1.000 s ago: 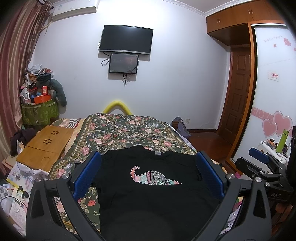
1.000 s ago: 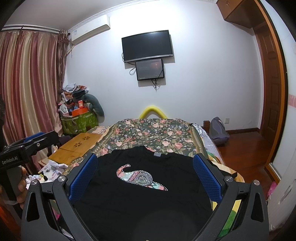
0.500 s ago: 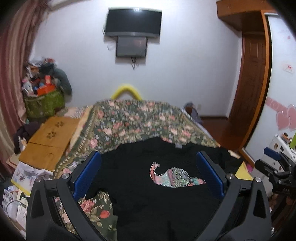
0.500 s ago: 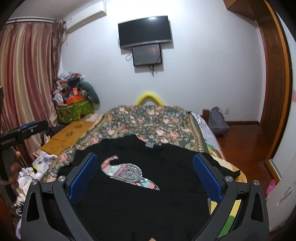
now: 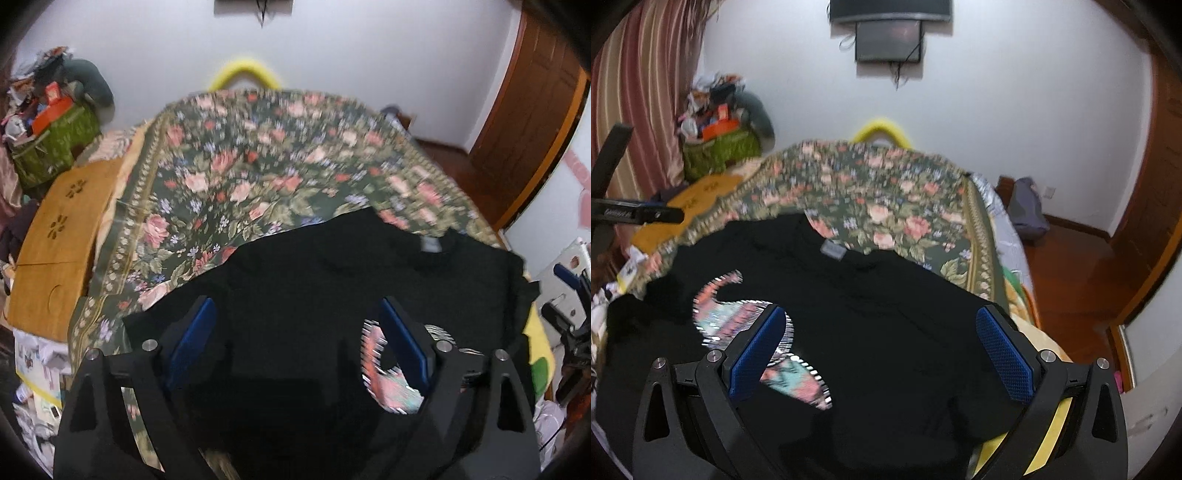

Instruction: Fold small clothes

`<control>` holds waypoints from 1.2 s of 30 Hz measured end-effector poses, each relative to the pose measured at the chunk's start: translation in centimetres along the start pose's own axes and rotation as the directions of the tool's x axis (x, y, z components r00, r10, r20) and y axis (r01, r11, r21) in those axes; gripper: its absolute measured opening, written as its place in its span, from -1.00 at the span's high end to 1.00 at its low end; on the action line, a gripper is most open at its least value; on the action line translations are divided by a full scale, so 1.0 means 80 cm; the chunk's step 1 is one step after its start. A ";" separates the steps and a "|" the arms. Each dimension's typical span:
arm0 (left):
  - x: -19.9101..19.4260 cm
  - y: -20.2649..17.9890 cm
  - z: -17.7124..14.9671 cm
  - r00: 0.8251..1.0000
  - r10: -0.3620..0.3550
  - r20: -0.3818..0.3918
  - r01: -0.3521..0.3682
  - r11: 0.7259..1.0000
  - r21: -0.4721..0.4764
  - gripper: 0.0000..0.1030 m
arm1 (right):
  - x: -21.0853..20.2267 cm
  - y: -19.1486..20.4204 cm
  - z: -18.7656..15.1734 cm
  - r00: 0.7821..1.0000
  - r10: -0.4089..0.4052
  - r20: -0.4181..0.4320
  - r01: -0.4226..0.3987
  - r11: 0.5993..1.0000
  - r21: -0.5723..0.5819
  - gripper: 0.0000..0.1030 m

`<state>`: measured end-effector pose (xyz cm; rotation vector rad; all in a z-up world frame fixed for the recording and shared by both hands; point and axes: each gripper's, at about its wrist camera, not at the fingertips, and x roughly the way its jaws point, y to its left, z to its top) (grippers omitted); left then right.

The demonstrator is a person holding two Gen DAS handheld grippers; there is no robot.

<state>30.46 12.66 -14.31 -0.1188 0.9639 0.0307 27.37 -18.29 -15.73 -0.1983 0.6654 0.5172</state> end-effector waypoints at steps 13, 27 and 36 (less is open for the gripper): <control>0.140 0.036 0.022 0.976 -0.054 -0.212 0.053 0.999 -0.013 -0.11 | 0.147 -0.048 0.024 0.974 0.081 -0.212 -0.094 0.994 -0.049 -0.68; 0.115 0.024 0.026 0.995 -0.005 -0.100 0.006 1.000 0.010 0.85 | 0.161 -0.029 0.045 0.968 0.126 -0.215 -0.154 0.981 -0.120 0.80; 0.113 0.061 0.064 0.994 0.104 -0.041 -0.105 0.994 -0.027 0.85 | 0.203 -0.007 0.121 0.982 0.086 -0.165 -0.112 0.981 -0.155 0.82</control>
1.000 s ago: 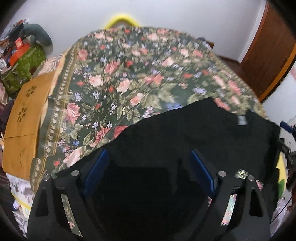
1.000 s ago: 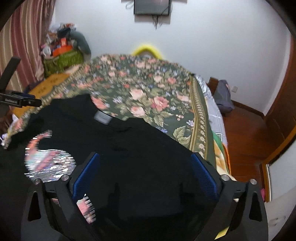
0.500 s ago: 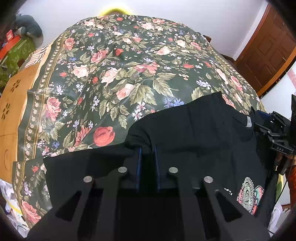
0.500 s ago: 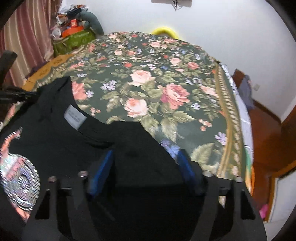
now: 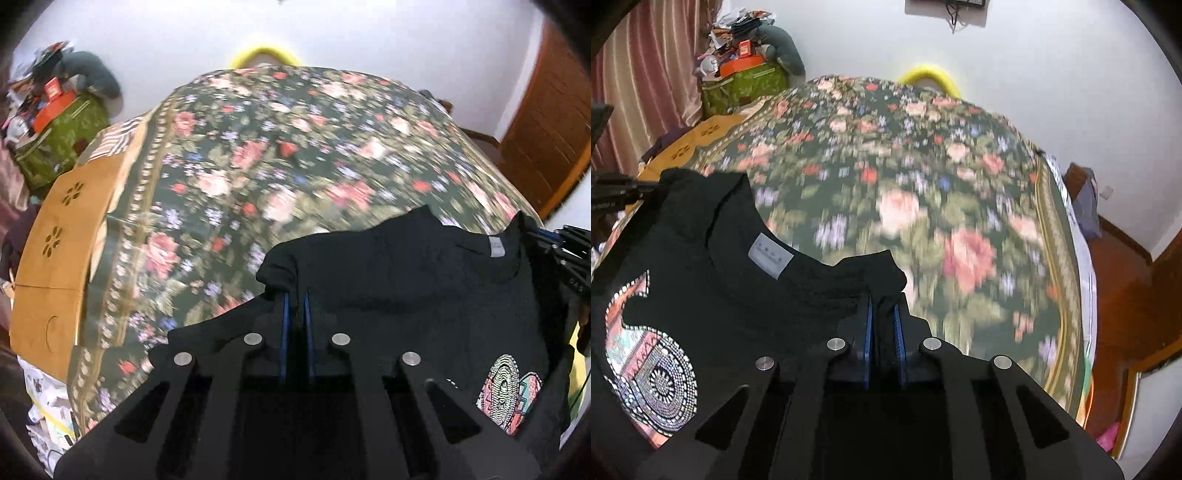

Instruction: Fold small clothes

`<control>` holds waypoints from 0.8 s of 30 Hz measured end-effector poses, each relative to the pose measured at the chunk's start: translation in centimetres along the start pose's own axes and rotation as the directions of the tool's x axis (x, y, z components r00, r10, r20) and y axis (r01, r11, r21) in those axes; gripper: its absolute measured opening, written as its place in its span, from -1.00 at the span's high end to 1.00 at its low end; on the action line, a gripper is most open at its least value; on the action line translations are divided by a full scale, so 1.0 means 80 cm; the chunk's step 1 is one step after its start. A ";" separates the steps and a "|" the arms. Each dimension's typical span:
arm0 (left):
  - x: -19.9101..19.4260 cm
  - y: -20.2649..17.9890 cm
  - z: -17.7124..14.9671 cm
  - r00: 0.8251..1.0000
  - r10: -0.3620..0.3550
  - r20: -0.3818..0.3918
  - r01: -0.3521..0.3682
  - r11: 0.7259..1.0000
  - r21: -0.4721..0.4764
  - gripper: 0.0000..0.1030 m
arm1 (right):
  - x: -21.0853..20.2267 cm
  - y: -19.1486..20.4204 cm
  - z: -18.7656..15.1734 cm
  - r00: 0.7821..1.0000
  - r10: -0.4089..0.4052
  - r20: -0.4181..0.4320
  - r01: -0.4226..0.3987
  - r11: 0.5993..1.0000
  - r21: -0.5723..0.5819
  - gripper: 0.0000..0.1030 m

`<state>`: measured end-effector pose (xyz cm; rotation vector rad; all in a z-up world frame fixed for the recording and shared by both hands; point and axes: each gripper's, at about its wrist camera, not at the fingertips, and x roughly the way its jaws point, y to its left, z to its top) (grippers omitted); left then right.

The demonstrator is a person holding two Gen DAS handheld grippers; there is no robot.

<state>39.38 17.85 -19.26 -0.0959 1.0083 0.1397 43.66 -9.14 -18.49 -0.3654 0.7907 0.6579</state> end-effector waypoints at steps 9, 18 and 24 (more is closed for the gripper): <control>0.018 0.046 0.001 0.999 -0.014 -0.032 0.012 0.997 -0.082 0.42 | 0.034 0.012 0.030 0.998 -0.058 -0.038 0.057 0.998 -0.014 0.60; -0.037 0.147 -0.061 0.995 0.089 -0.048 -0.098 0.965 -0.243 -0.16 | -0.030 0.021 -0.015 1.000 0.011 0.009 -0.011 0.999 0.037 -0.19; -0.037 0.182 -0.121 0.992 0.039 -0.123 -0.077 0.943 -0.324 -0.16 | -0.061 0.033 -0.048 0.997 0.067 0.026 -0.069 0.994 0.090 -0.29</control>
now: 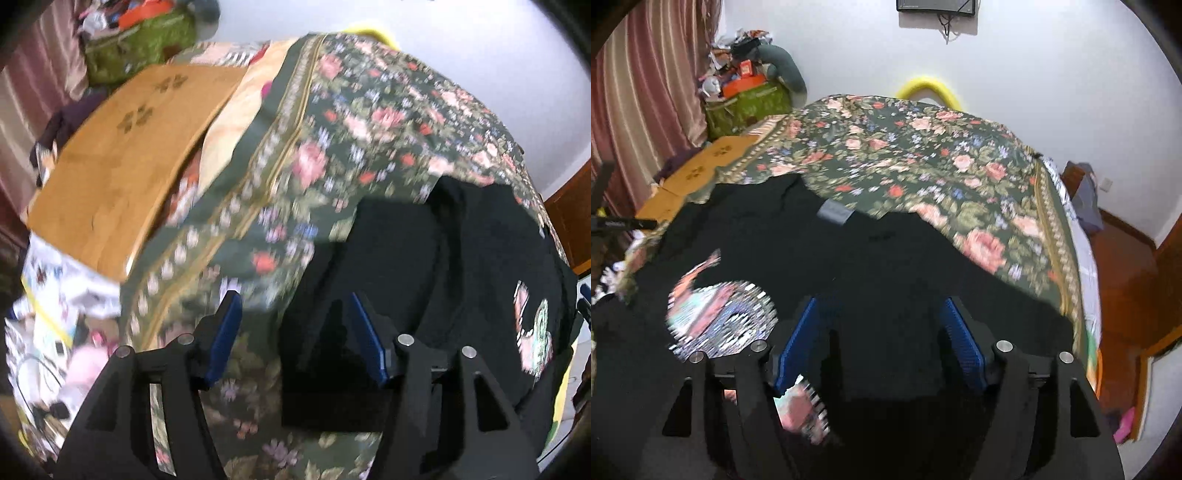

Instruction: Fold small clothes

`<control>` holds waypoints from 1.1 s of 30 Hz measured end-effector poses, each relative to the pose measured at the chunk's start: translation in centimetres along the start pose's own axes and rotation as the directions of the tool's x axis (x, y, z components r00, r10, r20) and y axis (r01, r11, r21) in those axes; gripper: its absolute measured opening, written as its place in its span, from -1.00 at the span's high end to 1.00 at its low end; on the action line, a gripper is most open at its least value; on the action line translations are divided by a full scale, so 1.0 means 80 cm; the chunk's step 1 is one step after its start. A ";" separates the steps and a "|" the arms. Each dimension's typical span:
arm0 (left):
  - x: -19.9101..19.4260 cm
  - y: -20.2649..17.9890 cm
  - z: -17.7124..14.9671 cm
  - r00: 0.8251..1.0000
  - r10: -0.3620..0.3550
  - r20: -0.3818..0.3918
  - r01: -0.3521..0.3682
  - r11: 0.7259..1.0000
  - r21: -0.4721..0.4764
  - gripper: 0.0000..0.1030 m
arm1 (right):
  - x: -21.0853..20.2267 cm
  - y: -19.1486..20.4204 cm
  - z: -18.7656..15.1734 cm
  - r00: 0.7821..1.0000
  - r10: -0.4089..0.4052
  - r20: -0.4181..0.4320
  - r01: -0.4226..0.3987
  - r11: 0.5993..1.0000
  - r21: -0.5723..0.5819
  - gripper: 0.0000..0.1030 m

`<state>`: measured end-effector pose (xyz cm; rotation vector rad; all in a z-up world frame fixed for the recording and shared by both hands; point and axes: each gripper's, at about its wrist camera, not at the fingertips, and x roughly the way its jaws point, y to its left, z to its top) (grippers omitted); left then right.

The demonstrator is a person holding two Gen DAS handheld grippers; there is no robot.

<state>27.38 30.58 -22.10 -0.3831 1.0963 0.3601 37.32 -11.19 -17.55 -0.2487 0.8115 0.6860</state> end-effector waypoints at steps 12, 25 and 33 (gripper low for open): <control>0.029 0.000 -0.056 0.976 -0.203 -0.074 0.196 0.976 -0.092 0.41 | 0.007 0.022 -0.050 0.998 0.047 -0.053 -0.043 0.997 0.061 -0.29; -0.119 -0.093 -0.010 0.968 -0.121 0.221 0.083 0.981 0.176 0.89 | -0.008 0.013 -0.061 0.998 0.062 -0.008 -0.060 0.991 0.118 -0.29; -0.106 -0.241 -0.027 0.967 -0.218 0.129 0.152 0.907 0.394 0.87 | -0.018 0.020 -0.062 0.996 0.091 0.010 -0.092 0.989 0.112 -0.29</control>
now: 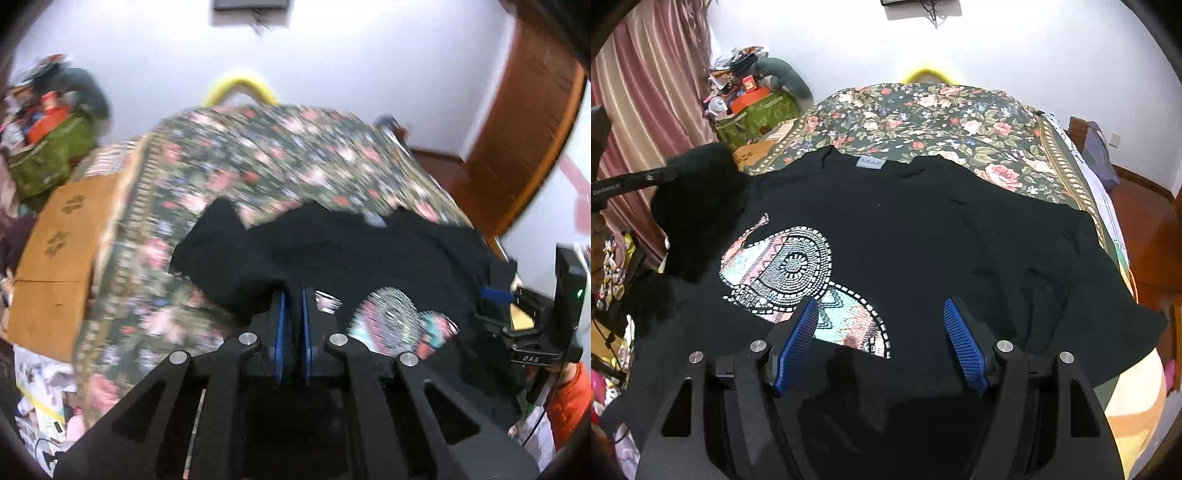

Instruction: Fold small clothes

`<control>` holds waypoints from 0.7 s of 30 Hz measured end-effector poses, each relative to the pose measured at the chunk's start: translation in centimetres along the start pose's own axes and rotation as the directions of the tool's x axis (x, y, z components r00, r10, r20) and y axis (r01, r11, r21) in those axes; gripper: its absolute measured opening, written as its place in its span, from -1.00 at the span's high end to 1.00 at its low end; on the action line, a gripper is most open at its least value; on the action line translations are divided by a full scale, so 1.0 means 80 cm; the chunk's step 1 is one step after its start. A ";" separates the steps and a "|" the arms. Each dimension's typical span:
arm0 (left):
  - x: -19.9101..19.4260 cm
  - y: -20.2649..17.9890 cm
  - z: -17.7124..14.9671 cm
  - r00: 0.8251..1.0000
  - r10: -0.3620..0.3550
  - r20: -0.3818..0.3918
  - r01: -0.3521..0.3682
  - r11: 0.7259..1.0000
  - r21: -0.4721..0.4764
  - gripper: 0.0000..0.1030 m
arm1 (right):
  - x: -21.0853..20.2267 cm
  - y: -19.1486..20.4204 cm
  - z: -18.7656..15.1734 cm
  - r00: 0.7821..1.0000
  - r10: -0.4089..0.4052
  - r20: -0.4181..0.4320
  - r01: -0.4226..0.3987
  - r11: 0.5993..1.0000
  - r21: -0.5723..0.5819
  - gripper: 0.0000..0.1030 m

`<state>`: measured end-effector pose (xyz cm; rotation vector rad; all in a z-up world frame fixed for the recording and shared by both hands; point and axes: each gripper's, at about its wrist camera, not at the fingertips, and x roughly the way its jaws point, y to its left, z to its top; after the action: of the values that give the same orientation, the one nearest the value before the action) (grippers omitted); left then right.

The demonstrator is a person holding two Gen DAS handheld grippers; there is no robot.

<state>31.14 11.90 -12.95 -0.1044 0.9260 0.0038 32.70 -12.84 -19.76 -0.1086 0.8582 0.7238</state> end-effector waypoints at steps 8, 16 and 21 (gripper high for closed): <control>0.031 -0.034 -0.026 0.993 -0.027 -0.113 0.031 0.999 0.029 0.15 | -0.008 0.011 0.009 1.000 0.009 0.007 -0.009 0.999 -0.038 -0.29; 0.001 0.047 -0.025 0.995 0.098 -0.024 -0.100 0.992 -0.076 -0.34 | 0.004 0.033 0.019 0.999 0.034 0.025 -0.033 0.998 -0.044 -0.29; 0.048 0.067 -0.055 0.982 0.145 -0.118 -0.151 0.987 -0.048 -0.34 | 0.009 0.021 0.005 1.000 0.000 0.011 0.000 1.000 -0.011 -0.29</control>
<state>29.69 16.69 -19.10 -0.0884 1.0471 0.1637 32.23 -11.06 -19.66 -0.1141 0.8441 0.7287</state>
